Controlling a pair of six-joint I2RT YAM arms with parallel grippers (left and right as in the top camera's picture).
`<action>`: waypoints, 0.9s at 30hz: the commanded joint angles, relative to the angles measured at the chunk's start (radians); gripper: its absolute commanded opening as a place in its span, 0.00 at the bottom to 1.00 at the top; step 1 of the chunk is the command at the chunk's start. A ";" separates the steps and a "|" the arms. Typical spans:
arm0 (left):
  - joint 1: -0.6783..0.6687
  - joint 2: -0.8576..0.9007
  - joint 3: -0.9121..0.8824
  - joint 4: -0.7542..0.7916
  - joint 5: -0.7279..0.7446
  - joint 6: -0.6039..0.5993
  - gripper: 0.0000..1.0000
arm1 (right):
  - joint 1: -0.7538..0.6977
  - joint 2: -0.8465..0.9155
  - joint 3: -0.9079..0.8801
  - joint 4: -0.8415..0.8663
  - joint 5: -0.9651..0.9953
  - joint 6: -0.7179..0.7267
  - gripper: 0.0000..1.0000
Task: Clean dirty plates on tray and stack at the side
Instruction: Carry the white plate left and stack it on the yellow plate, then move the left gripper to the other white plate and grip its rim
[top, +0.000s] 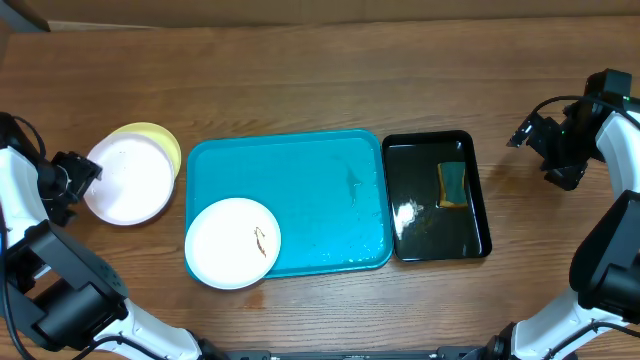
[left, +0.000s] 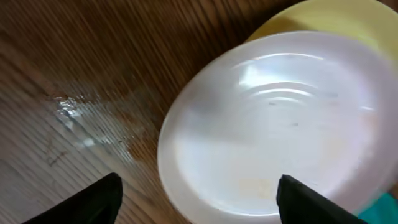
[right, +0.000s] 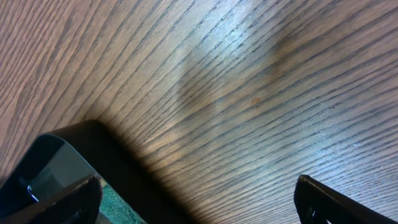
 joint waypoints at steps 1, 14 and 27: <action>-0.002 -0.034 -0.003 0.003 0.131 0.035 0.81 | 0.003 -0.023 0.026 0.003 -0.001 -0.001 1.00; -0.010 -0.034 -0.003 -0.136 0.383 0.169 0.04 | 0.003 -0.023 0.026 0.003 -0.001 0.000 1.00; -0.211 -0.034 -0.027 -0.270 0.277 0.240 0.04 | 0.003 -0.023 0.026 0.003 -0.001 0.000 1.00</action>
